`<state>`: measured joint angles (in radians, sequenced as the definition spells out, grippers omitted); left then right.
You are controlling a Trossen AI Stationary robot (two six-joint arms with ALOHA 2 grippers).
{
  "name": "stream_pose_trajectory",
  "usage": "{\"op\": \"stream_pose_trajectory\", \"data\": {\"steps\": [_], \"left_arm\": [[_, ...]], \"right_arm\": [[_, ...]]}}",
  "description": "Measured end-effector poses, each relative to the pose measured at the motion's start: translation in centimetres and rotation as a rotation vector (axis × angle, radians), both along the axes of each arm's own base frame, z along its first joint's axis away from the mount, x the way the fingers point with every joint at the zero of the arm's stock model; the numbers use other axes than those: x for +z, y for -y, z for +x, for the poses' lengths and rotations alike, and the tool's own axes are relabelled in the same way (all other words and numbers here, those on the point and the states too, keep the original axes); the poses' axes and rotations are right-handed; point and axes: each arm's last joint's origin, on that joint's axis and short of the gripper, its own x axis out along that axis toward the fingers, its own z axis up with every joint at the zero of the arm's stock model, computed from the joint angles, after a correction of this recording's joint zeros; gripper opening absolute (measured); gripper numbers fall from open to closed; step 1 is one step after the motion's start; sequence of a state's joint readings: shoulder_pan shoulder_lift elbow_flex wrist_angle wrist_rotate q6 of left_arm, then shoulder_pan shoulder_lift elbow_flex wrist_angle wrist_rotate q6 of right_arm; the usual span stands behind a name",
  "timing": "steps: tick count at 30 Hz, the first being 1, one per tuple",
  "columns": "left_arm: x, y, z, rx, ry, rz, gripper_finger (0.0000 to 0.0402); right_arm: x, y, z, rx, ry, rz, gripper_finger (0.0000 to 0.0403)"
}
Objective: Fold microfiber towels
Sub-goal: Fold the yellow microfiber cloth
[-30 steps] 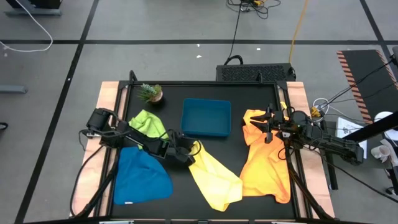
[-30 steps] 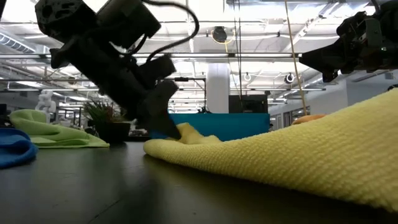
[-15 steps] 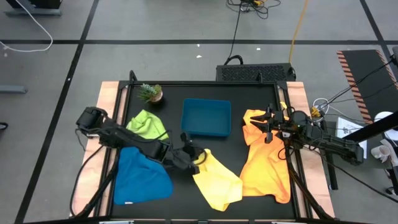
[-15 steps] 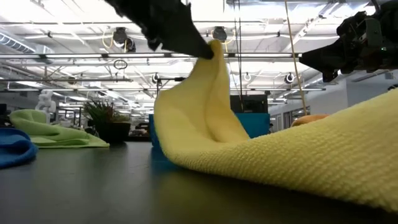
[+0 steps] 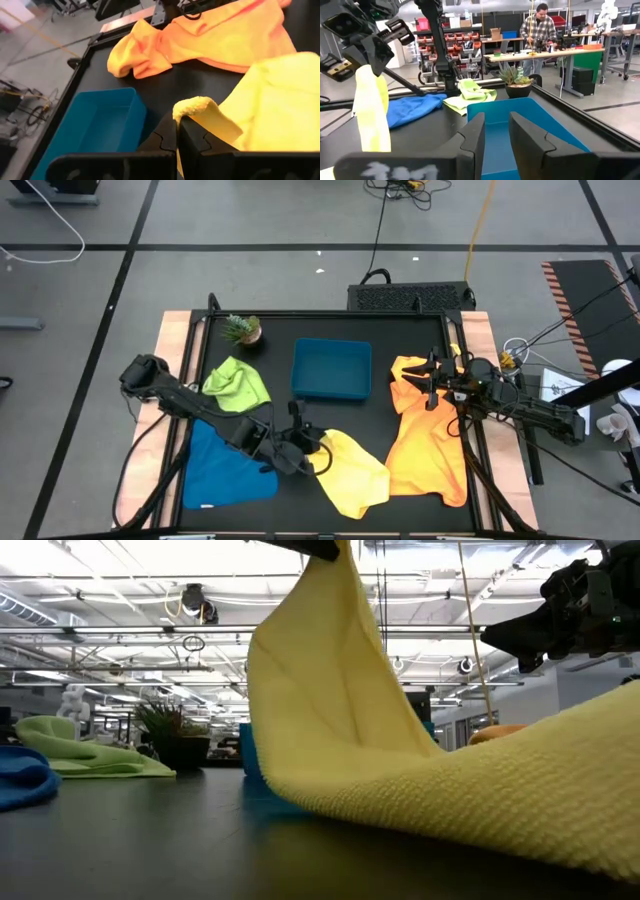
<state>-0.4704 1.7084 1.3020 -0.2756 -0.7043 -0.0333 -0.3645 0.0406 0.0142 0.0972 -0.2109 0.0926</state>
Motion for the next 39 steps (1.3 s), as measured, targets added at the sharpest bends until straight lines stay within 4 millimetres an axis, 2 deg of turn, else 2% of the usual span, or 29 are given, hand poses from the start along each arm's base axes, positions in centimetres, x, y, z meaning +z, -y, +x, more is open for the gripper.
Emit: {"op": "stream_pose_trajectory", "data": {"steps": [6,12,16,19,22,27,33,39], "left_arm": [[0.4,0.4,-0.4,-0.04,-0.012,0.091,0.0002],[3.8,-0.6,-1.7,-0.028,0.077,0.13,0.0003],[6.2,-1.4,-2.9,-0.004,0.137,0.145,0.0002],[7.7,-2.2,-3.6,0.003,0.177,0.154,0.0003],[9.0,-3.0,-3.9,0.015,0.23,0.177,0.0002],[10.7,-4.1,-4.2,0.063,0.317,0.164,0.0004],[9.6,-5.2,-3.1,0.108,0.278,0.159,0.0006],[9.1,-5.9,-2.7,0.138,0.266,0.14,0.0004]], "right_arm": [[0.0,0.0,0.0,0.0,-0.003,0.001,0.0077],[0.4,0.0,0.0,-0.001,0.037,-0.014,0.0077],[1.6,-0.1,-0.2,0.012,0.169,-0.001,0.0077],[3.1,-0.3,-0.5,0.078,0.328,0.073,0.0077],[4.1,-0.7,-0.8,0.183,0.425,0.064,0.0077],[3.6,-1.2,0.2,0.251,0.347,0.081,0.0077],[1.9,-2.5,2.5,0.238,0.155,0.033,0.0077],[1.9,-4.5,5.2,0.193,-0.01,-0.056,0.0077]]}}
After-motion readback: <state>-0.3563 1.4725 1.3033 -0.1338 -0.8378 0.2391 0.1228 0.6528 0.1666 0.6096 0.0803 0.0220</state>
